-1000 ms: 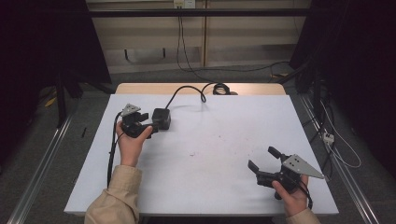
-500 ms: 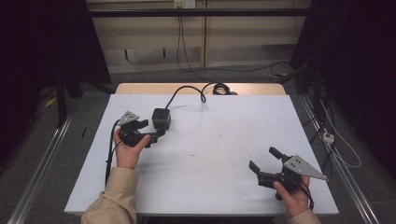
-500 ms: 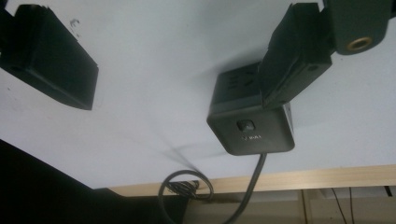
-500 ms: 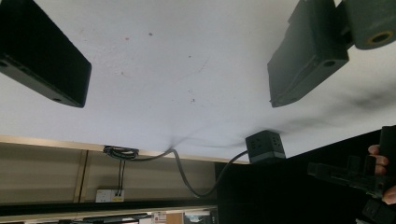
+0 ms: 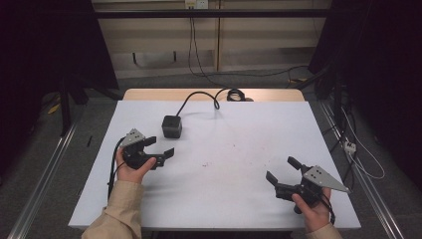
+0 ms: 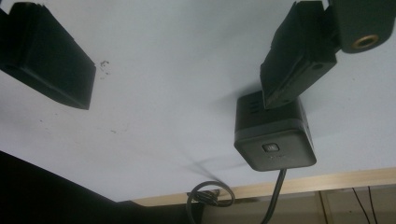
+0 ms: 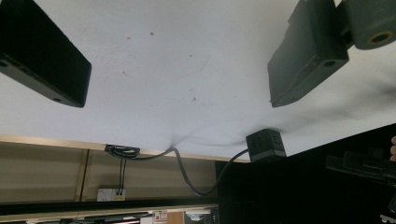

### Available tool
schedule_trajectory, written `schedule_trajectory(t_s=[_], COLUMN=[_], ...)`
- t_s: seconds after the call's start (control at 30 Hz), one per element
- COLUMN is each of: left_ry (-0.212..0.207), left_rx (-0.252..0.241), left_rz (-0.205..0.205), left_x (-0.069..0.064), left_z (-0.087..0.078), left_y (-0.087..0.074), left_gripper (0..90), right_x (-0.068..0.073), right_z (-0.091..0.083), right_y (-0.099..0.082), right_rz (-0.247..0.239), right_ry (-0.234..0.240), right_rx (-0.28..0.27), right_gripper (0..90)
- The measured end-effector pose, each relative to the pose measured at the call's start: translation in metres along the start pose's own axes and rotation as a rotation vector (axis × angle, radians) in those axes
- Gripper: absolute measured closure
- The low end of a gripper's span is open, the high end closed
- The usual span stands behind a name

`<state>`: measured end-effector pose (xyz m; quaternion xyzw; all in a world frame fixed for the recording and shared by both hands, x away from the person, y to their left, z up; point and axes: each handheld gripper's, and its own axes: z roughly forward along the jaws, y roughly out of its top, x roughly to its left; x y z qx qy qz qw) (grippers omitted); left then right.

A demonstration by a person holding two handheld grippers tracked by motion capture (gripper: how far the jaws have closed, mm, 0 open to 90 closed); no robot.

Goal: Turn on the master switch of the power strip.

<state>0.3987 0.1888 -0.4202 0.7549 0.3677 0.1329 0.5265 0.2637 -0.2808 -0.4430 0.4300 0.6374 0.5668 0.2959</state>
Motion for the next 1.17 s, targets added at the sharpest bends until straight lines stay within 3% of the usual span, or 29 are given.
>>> schedule_trajectory(t_s=[0.13,0.33,0.83,1.17], left_ry=[0.001,0.012,0.043,0.079], left_rx=[-0.008,0.015,0.026,0.068], left_rz=[-0.004,0.024,0.014,0.018], left_x=[0.0,0.0,0.007,0.012], left_z=[-0.006,-0.013,-0.035,-0.045], left_y=[-0.004,-0.012,-0.029,-0.042], left_gripper=[9.5,8.0,7.5,7.7], right_x=[0.0,0.0,0.0,0.001], right_z=[0.0,0.0,0.0,0.001], right_y=[0.0,0.0,0.0,0.0], right_rz=[-0.003,-0.005,-0.012,-0.009], right_ry=[0.001,0.003,0.008,0.009], right_rx=[0.0,-0.001,0.0,-0.001], right_gripper=[5.8,5.8,5.7,5.7])
